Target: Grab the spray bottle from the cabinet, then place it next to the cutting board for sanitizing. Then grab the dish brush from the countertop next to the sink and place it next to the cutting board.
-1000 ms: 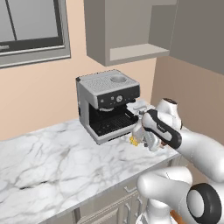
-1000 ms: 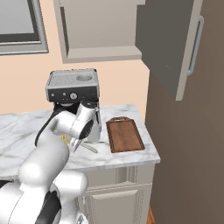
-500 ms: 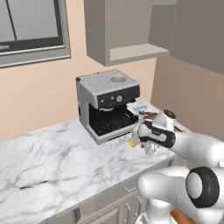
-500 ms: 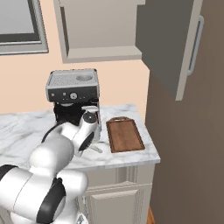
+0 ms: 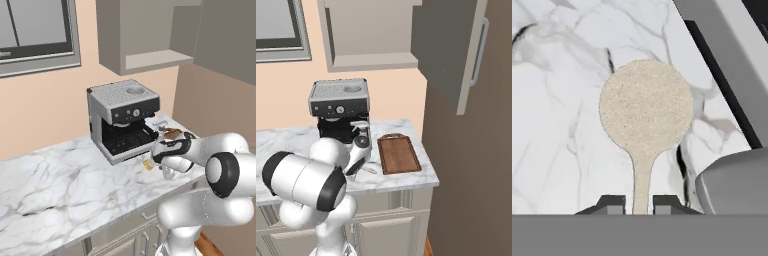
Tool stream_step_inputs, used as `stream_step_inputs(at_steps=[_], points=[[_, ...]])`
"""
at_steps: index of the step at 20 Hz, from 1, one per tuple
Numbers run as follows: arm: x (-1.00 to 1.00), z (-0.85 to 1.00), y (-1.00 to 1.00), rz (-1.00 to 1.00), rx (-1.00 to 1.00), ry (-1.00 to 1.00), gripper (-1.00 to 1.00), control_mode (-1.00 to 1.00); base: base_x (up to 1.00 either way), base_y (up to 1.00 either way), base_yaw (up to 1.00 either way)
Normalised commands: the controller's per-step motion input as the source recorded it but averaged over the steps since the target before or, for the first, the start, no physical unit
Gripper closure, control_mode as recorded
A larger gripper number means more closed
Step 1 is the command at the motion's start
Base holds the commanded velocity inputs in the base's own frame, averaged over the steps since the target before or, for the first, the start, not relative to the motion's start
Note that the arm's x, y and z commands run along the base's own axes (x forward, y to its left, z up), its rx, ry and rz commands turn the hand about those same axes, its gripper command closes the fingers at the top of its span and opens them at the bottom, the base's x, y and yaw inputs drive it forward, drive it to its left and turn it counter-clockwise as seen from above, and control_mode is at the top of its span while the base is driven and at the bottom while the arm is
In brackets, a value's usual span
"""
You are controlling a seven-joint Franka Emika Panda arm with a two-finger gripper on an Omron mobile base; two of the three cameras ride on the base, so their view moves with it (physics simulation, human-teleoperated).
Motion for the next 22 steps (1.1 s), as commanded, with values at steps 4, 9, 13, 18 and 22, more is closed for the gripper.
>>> stream_step_inputs(at_steps=[4,9,13,18,22], points=[[0.01,-0.47,0.0,0.0,0.0,0.0,1.0,-1.0,0.0,0.0,0.0],[0.01,-0.37,0.0,0.0,0.0,0.02,-1.0,-1.0,0.0,0.0,0.0],[0.0,-0.02,0.0,0.0,0.0,0.02,-1.0,-1.0,0.0,0.0,0.0],[-0.17,0.0,0.0,0.0,0.0,0.0,-1.0,-1.0,0.0,0.0,0.0],[-0.21,0.0,0.0,0.0,0.0,0.0,-1.0,-1.0,0.0,0.0,0.0]])
